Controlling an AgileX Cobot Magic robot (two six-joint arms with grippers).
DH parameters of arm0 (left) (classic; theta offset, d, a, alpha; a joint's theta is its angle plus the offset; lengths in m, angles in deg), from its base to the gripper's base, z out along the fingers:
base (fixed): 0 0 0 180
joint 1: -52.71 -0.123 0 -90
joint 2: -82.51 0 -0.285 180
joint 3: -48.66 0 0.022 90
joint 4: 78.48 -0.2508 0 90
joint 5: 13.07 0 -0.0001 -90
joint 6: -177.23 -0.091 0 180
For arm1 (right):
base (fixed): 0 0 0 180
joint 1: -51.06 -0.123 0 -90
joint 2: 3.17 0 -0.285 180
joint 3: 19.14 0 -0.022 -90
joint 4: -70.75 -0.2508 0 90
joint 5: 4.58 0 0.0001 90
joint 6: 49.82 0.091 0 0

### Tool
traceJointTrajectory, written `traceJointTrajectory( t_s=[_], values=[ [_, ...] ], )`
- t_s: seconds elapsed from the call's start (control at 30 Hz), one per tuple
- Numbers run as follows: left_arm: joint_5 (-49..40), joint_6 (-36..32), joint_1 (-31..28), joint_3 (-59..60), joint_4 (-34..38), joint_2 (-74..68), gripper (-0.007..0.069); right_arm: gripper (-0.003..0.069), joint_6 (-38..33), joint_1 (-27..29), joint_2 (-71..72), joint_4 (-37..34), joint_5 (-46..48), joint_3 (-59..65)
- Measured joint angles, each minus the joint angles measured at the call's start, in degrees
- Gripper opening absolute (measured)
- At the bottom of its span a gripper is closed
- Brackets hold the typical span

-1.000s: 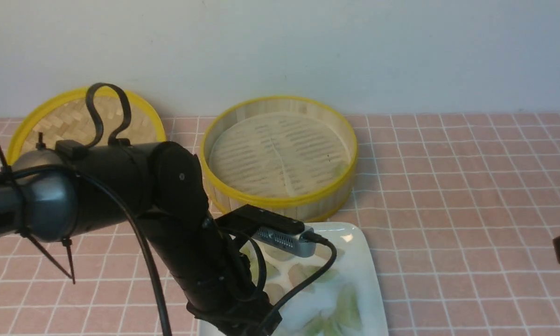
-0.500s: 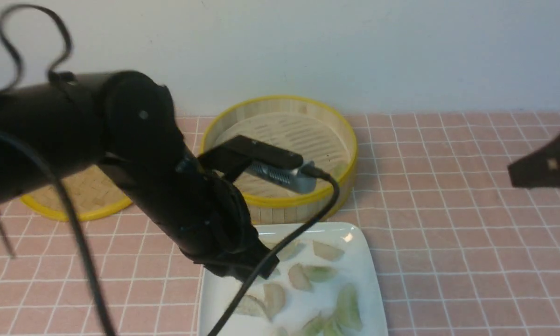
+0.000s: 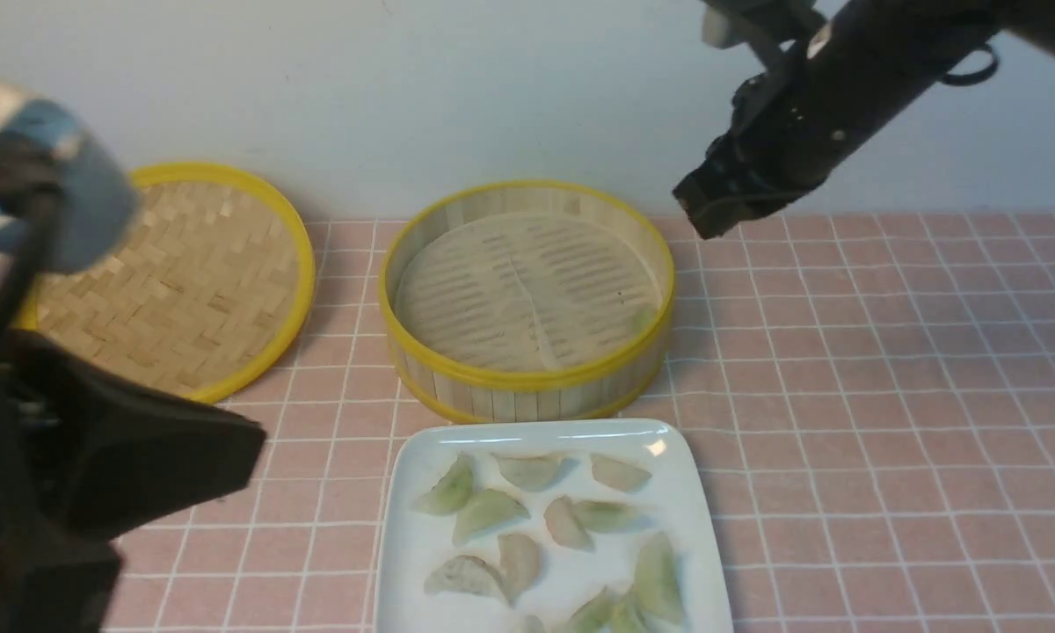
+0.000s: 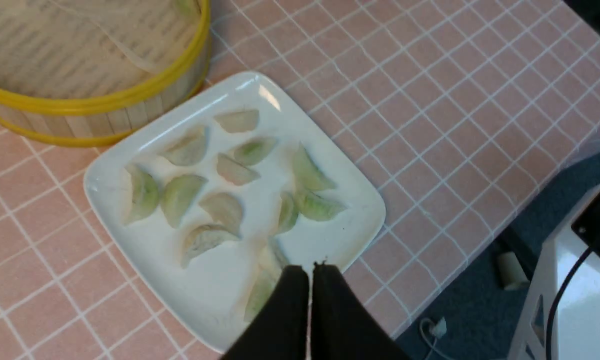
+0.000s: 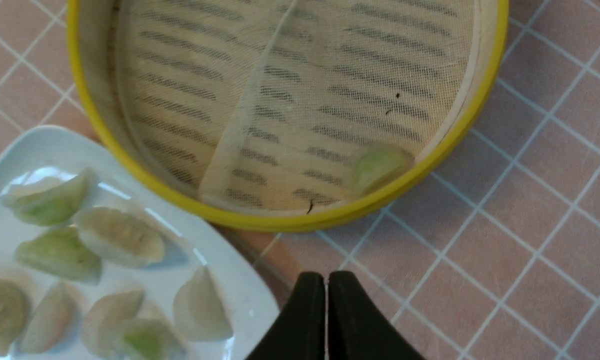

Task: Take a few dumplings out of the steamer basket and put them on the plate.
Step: Use the right arm to grab a dumpling from inside the steamer

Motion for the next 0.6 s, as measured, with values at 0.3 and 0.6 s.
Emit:
traceJointTrajectory(
  t_s=[0.3,0.6],
  values=[
    [-4.7,9.7,0.0,0.5,-11.1,5.4,-0.0006,0.0162,-1.7,-3.6,-17.0,6.1,2.3,-16.7],
    [-7.8,14.2,0.0,4.8,-18.6,5.5,-0.0006,0.0351,-1.7,-4.7,-24.9,11.1,2.3,-20.7]
  ],
)
